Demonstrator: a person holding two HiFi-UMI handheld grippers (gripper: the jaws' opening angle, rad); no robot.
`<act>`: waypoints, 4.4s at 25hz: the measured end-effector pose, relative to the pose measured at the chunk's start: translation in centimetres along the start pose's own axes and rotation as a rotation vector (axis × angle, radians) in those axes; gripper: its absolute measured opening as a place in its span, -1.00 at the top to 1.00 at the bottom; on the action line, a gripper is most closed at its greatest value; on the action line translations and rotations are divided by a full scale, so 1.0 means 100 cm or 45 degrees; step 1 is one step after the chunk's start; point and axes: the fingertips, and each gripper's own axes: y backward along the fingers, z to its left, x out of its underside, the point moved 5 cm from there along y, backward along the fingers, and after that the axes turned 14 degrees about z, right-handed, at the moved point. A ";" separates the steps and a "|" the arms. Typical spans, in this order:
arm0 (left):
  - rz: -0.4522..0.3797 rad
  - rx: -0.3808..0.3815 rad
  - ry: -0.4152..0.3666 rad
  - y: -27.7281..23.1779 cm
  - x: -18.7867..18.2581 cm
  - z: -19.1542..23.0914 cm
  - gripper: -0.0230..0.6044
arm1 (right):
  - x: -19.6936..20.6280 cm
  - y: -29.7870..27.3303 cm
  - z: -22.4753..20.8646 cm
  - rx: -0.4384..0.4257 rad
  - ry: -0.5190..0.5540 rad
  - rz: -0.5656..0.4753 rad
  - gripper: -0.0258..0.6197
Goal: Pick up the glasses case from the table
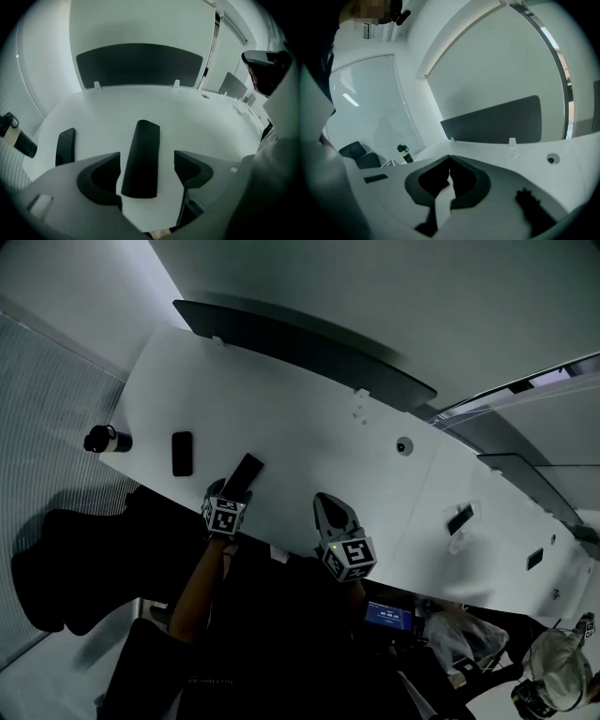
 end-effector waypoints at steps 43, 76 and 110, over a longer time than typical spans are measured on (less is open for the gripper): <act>-0.271 0.498 0.048 0.055 -0.094 -0.006 -0.02 | -0.029 -0.004 -0.024 0.093 -0.107 -0.083 0.90; -1.308 2.158 0.424 0.212 -0.126 -0.058 -0.03 | -0.056 0.002 0.010 -0.032 0.035 -0.207 0.90; -1.258 1.440 0.318 0.202 -0.114 -0.029 -0.02 | -0.055 0.023 0.070 -0.093 0.436 -0.264 0.86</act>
